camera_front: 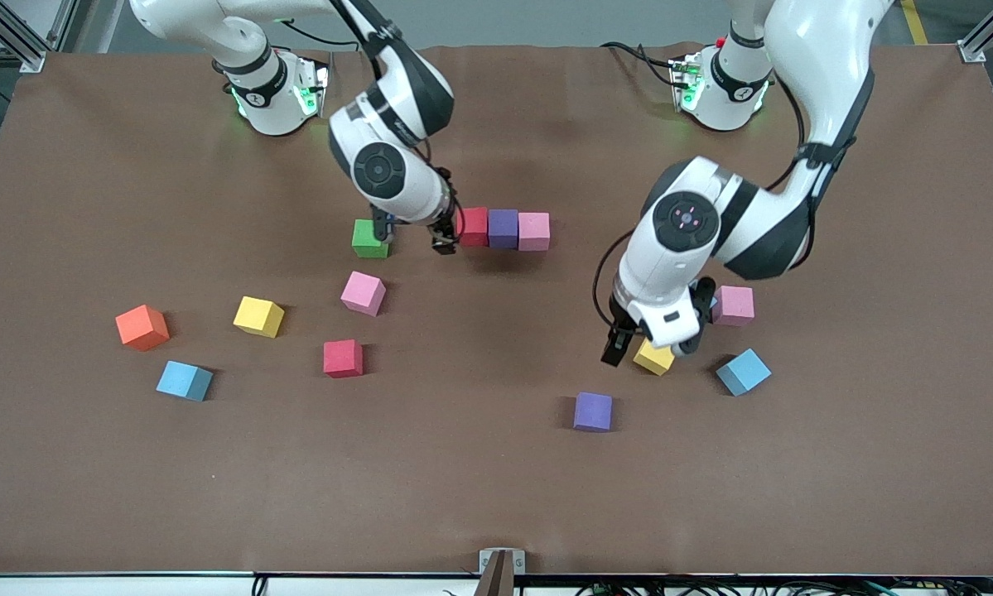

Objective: Arrange 11 blocks into digit 3

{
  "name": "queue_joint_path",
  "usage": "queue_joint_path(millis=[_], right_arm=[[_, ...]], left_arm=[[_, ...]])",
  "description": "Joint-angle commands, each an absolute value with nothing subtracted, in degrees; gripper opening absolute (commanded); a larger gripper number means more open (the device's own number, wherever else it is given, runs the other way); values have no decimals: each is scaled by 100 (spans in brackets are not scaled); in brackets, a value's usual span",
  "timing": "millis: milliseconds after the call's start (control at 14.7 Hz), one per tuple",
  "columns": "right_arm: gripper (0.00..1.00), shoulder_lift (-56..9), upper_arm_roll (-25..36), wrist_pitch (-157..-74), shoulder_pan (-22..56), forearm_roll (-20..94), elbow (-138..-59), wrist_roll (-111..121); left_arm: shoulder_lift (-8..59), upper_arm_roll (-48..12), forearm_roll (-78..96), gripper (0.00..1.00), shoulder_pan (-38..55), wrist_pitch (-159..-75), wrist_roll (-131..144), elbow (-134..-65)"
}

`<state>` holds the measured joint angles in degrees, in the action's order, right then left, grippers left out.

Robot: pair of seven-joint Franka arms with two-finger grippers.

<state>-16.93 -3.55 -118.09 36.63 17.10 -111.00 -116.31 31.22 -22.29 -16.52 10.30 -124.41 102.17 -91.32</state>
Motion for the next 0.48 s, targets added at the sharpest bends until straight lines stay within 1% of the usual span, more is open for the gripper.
queue_joint_path(millis=[0,204,340,408], right_arm=[[100,-1582,-369,-11522,3245,811,-11004,-10631],[100,-1582,-369,-11584,2534,624,-11004,-8375],[100,-1591,-369,-11951,1998,615,-11004,-6942],[100,-1608,-369,-12145,1795,624,-11004,-6299]], left_arm=[[4155,-2154,-2231,100,1134,-12261,10072,-7887],[4718,-1987,-2233,100,1169,-12339,9722,-7235],[5008,-1986,-2119,100,1125,-12646,9791,-7014],[5088,-1978,-1962,100,1108,-12769,9826,-7014]])
